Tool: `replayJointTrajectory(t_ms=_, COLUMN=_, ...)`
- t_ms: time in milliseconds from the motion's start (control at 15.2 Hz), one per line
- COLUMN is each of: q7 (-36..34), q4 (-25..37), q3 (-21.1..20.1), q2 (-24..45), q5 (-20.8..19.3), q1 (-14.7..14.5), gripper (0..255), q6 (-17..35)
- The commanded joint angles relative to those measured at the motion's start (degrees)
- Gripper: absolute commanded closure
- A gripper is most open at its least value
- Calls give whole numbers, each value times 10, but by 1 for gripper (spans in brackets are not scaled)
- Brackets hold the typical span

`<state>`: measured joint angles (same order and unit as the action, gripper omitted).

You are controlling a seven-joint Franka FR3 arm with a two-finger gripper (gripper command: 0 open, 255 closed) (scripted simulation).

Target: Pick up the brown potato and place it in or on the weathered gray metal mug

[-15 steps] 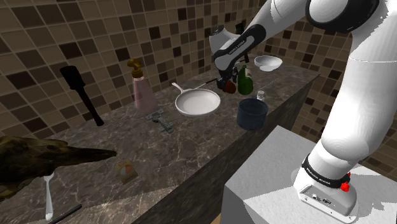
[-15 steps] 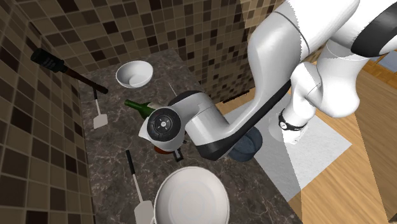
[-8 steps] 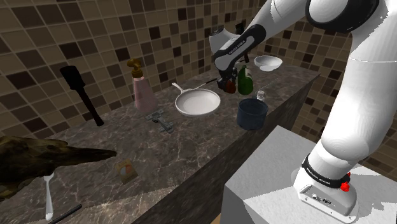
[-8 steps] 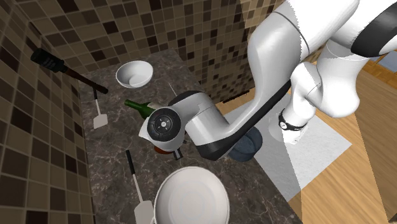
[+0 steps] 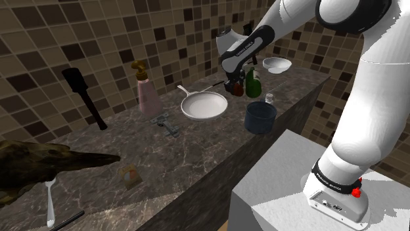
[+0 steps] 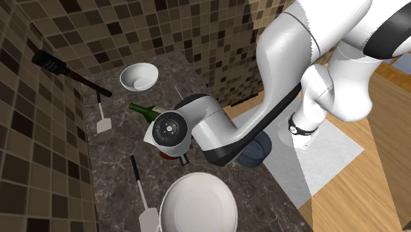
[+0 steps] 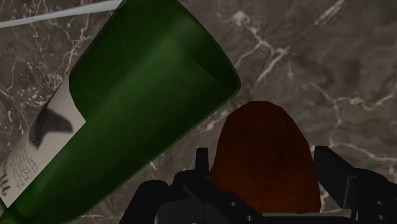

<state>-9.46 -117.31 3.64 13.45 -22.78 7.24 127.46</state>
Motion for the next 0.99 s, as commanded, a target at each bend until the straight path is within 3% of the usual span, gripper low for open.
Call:
replayJointTrajectory(t_ms=0, q7=3, q4=2, q3=0, q2=-4, q5=2, q1=0, gripper=255, q6=-6)
replayJointTrajectory(t_ms=924, q7=37, q4=45, q3=-5, q2=-56, q5=20, q1=-2, gripper=255, q6=-97)
